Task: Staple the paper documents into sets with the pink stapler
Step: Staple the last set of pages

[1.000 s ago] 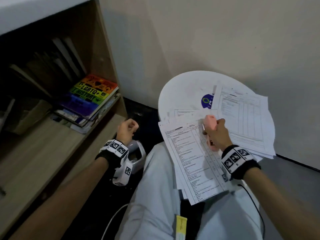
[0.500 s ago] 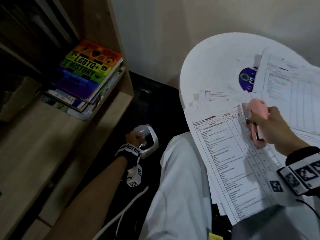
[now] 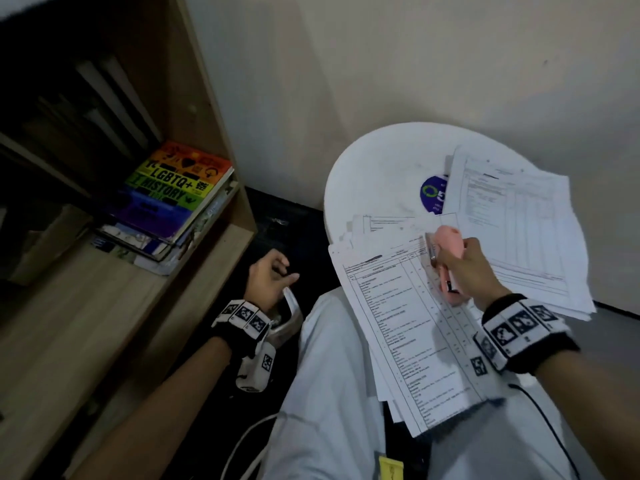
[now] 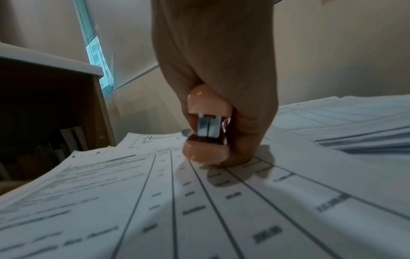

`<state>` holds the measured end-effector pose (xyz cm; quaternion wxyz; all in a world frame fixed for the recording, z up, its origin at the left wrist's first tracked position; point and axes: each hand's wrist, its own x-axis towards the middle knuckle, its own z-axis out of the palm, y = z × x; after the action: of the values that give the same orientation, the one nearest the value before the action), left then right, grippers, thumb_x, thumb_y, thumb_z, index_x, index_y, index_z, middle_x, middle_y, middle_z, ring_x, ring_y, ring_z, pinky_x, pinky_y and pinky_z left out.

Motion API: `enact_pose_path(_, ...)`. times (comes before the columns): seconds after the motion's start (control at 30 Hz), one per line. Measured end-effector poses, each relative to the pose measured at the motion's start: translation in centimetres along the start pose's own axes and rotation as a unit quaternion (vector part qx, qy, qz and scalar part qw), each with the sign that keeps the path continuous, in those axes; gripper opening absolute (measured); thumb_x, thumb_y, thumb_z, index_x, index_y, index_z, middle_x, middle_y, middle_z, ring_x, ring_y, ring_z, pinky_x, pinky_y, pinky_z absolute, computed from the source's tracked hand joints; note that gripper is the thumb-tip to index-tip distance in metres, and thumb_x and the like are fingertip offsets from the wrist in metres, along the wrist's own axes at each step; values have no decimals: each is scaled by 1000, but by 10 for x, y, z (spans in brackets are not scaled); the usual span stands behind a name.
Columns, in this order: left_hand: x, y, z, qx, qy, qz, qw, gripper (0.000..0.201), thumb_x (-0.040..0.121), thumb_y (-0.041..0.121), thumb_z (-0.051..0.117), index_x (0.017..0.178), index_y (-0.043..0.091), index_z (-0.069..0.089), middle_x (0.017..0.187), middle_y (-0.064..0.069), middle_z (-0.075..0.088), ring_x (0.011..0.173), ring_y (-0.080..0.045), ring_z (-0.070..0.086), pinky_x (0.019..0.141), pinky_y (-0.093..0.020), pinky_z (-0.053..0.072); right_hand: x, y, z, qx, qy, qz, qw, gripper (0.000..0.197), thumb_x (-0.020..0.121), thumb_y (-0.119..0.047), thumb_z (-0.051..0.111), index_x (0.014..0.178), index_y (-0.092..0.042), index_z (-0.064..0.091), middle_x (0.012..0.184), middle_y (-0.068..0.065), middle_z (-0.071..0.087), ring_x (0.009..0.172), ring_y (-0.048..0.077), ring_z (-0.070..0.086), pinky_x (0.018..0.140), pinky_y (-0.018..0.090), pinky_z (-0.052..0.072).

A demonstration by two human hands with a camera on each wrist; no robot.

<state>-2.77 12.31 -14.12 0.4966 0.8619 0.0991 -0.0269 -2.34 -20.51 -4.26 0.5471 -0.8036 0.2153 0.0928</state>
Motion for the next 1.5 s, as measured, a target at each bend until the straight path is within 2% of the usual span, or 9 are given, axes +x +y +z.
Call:
enact_pose_path(0.23, -41, 101, 23, -80, -113, 8, 990, 17, 90, 24, 62, 87, 9, 58, 75, -1, 59, 61, -13, 58, 49, -21, 50, -17, -6, -4, 48, 3, 17, 999, 30, 94, -16, 53, 119, -9, 36, 93, 8, 61, 72, 21, 57, 56, 32, 48)
enact_pose_path(0.37, -48, 121, 36, 21, -39, 70, 997, 19, 85, 14, 68, 81, -1, 56, 75, -11, 58, 65, -17, 54, 57, -33, 54, -34, -12, -22, 69, 3, -7, 998, 19, 87, -15, 61, 100, -1, 58, 81, 13, 60, 62, 23, 56, 58, 33, 49)
enact_pose_path(0.53, -51, 134, 35, 39, 13, 199, 979, 12, 83, 6, 68, 76, 6, 58, 83, 0, 50, 65, -4, 49, 60, -4, 38, -51, 2, -63, 48, 20, -58, 997, 25, 83, -15, 69, 106, -9, 61, 84, 8, 68, 62, 20, 59, 54, 31, 50)
enact_pose_path(0.77, -40, 145, 51, -103, 24, 240, 965, 7, 91, 9, 60, 85, 9, 62, 83, -3, 68, 69, -13, 61, 60, -24, 50, -52, 35, -73, -17, -66, -33, 997, 56, 81, -8, 72, 128, -8, 42, 115, 13, 58, 70, 18, 66, 52, 21, 50)
enact_pose_path(0.97, -27, 137, 55, -75, 47, 263, 961, 12, 87, -1, 61, 95, 6, 67, 98, -2, 67, 84, -1, 60, 69, -6, 44, -46, 39, -63, 20, -33, -17, 999, 42, 87, -12, 65, 124, -12, 45, 92, 13, 69, 62, 20, 63, 58, 34, 53)
enact_pose_path(1.1, -13, 127, 57, -104, -23, 215, 971, 8, 87, 2, 62, 85, 5, 69, 109, -7, 61, 90, 4, 58, 79, -14, 46, -48, 29, -68, 18, -70, -1, 997, 32, 90, -10, 60, 119, -10, 46, 85, 13, 66, 56, 20, 60, 50, 27, 52)
enact_pose_path(1.27, 0, 126, 51, -158, -166, 129, 965, 11, 92, 10, 57, 90, 5, 67, 129, -12, 51, 101, -21, 55, 73, -23, 44, -48, 19, -76, 25, -111, 15, 993, 17, 91, -11, 59, 105, -8, 52, 80, 12, 65, 51, 19, 60, 50, 26, 52)
enact_pose_path(1.4, -10, 142, 44, -193, -256, 126, 939, 26, 69, 55, 69, 69, 29, 71, 116, 3, 51, 81, 2, 62, 62, -10, 47, -47, 20, -75, 25, -127, 26, 991, 9, 91, -12, 58, 97, -7, 55, 80, 11, 65, 59, 25, 60, 57, 33, 54)
enact_pose_path(1.5, -8, 141, 43, -216, -263, 106, 934, 49, 64, 68, 67, 79, 21, 66, 92, 3, 57, 70, -3, 61, 54, -15, 47, -46, 20, -72, 30, -127, 18, 991, 9, 90, -11, 58, 97, -6, 55, 78, 10, 65, 59, 25, 60, 54, 32, 52)
